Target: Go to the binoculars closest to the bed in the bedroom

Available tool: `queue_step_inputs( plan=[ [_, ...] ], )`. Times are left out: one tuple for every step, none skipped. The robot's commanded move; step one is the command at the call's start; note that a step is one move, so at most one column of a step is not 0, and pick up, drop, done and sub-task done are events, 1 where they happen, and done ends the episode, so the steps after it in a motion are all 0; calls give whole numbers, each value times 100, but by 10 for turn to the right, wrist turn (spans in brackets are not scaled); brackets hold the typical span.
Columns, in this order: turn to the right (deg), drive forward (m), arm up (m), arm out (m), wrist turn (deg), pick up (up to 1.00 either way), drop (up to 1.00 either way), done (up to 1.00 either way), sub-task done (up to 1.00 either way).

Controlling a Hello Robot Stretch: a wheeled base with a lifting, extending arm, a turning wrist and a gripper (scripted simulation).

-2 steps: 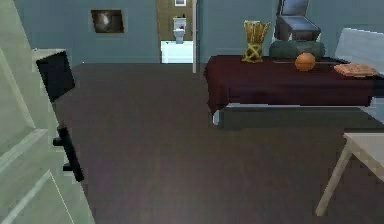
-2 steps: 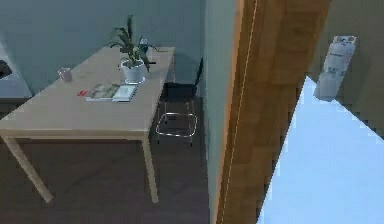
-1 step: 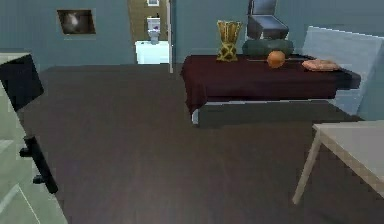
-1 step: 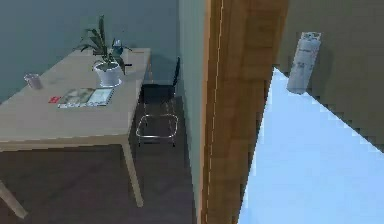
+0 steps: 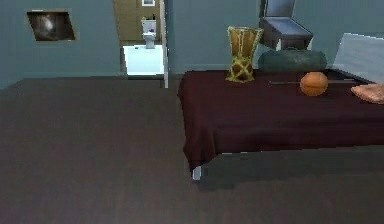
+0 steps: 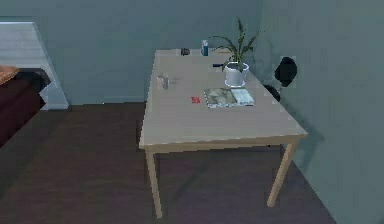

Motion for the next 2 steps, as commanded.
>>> queue_step_inputs(
  plan=[
    [30, 0, 0, 0, 0, 0, 0, 0, 0],
    [0, 65, 0, 0, 0, 0, 0, 0, 0]
  ],
)
